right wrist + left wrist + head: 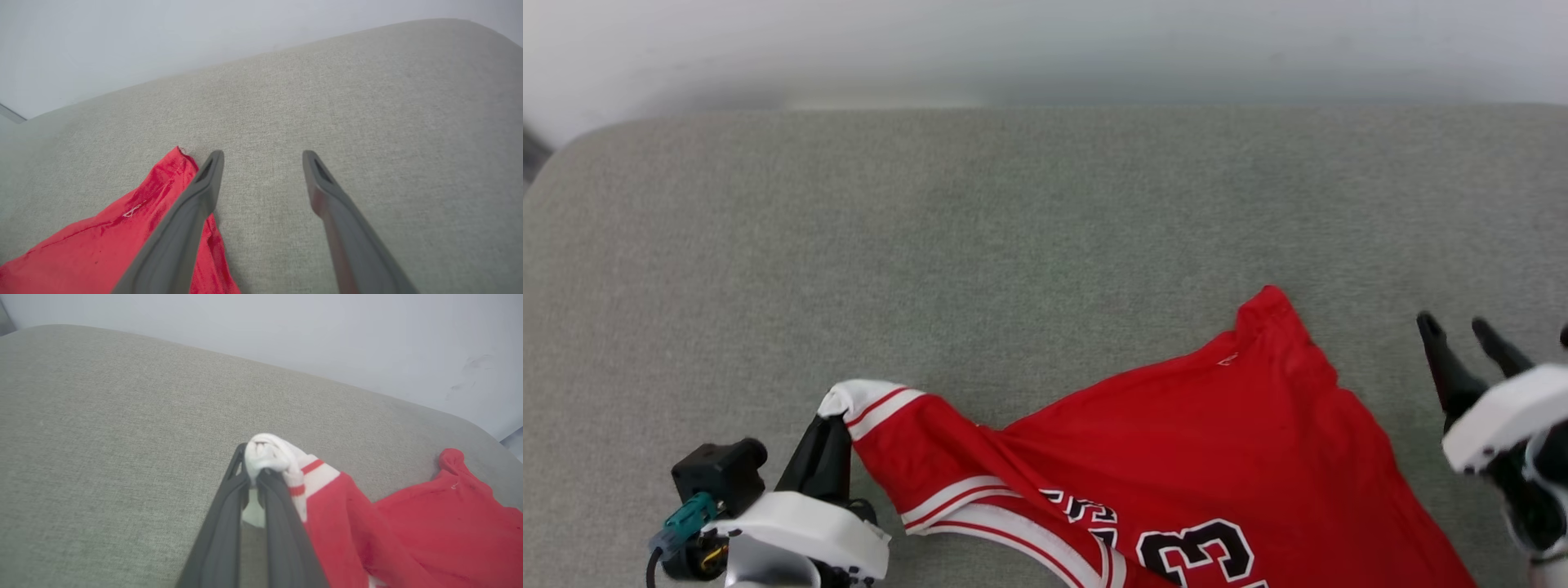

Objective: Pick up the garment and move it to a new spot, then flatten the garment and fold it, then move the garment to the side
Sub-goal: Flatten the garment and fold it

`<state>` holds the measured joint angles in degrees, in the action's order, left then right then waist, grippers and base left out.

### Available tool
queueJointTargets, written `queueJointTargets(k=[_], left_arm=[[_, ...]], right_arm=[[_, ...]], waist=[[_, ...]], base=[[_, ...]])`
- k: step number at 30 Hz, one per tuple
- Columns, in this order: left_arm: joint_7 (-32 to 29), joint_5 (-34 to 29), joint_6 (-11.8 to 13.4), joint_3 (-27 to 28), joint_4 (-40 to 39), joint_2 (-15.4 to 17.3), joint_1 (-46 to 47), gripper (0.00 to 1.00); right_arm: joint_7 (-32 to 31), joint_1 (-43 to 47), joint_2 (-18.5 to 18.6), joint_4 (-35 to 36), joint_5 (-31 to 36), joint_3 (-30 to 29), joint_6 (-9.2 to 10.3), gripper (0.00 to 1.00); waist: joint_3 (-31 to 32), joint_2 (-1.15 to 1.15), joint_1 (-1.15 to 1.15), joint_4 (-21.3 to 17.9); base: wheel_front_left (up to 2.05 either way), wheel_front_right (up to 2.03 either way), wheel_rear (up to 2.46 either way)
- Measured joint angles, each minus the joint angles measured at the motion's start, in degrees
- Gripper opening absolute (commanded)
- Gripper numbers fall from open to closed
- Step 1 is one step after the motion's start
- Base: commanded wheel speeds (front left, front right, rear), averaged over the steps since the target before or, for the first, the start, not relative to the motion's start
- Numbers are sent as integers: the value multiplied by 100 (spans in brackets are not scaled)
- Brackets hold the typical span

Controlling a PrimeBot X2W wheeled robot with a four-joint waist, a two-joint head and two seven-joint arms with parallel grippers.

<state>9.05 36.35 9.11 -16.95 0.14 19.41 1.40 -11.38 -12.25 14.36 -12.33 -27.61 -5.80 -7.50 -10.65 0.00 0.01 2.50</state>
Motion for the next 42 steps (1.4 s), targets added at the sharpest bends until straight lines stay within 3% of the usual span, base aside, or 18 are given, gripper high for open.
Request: queueJointTargets(k=[6, 11, 18, 25, 26, 28, 33, 42], left_arm=[[119, -79, -126, -154, 23, -148, 396, 0], [214, -135, -230, -270, 99, -272, 680, 0], [328, -182, -319, -343, 172, -400, 950, 0], [386, -191, -360, -377, 277, -452, 1049, 0], [393, -191, -365, -379, 286, -456, 1051, 0], [402, -190, -368, -374, 313, -457, 1053, 0], [428, -191, -356, -301, 402, -399, 1060, 0], [233, -240, -290, 16, 357, 52, 1555, 0]], right_arm=[[-1421, -1073, 836, -368, -498, 1015, 0, 100], [-2642, -1692, 1262, -391, -768, 1813, 0, 100], [-3092, -2306, 1482, -625, -924, 2811, 1, 100], [-3815, -2753, 1689, -990, -1235, 3353, 10, 100], [-3865, -2790, 1690, -1027, -1273, 3383, 10, 47], [-3899, -2836, 1691, -1084, -1338, 3423, 10, 0], [-3421, -2865, 1575, -1240, -1373, 3421, 0, 0], [-2045, -3018, 1232, -1481, -880, 2755, 0, 0]], waist=[[-374, 0, 0, 263], [-679, 0, 0, 436], [-1089, 0, 0, 608], [-1215, 0, 0, 700], [-1215, 0, -1, 700], [-1207, 0, -1, 699], [-1074, 0, 0, 672], [-571, 0, 0, 337]], base=[[0, 0, 0], [0, 0, 0], [0, 0, 0], [0, 0, 0], [0, 0, 0], [0, 0, 0], [0, 0, 0], [0, 0, 0]])
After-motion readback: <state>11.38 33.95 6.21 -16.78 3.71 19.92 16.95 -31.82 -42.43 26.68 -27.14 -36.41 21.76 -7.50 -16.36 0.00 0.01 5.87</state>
